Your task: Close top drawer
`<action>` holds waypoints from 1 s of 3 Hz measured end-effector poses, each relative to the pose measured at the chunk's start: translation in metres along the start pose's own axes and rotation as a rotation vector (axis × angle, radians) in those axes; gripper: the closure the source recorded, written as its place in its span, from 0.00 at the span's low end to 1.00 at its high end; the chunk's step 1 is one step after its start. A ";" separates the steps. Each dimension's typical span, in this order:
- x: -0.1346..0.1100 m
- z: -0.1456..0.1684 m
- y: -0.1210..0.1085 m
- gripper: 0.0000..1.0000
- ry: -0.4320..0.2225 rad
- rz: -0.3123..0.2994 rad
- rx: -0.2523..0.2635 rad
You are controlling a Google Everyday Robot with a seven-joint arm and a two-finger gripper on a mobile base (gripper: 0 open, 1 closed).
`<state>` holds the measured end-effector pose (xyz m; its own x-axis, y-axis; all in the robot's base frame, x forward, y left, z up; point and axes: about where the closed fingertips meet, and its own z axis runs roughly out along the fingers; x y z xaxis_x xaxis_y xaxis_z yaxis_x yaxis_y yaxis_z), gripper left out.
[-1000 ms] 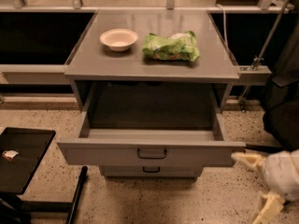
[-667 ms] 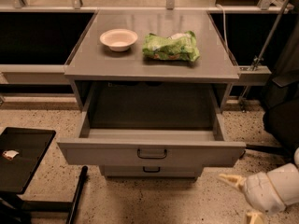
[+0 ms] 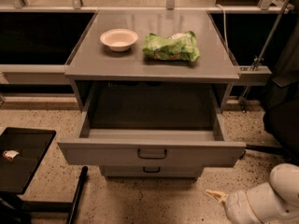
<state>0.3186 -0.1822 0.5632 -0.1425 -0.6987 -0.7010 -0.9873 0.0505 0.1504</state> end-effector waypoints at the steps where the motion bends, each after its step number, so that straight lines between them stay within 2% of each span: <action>1: -0.011 0.001 0.031 0.00 0.150 0.077 0.131; 2: -0.010 -0.001 0.042 0.00 0.209 0.135 0.194; 3: -0.010 -0.001 0.041 0.00 0.209 0.134 0.194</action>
Offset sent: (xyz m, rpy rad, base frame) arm -0.0233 0.0087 0.0092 -0.1357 -0.0222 -0.1009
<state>0.2791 -0.1739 0.5770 -0.2746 -0.8073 -0.5224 -0.9585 0.2731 0.0818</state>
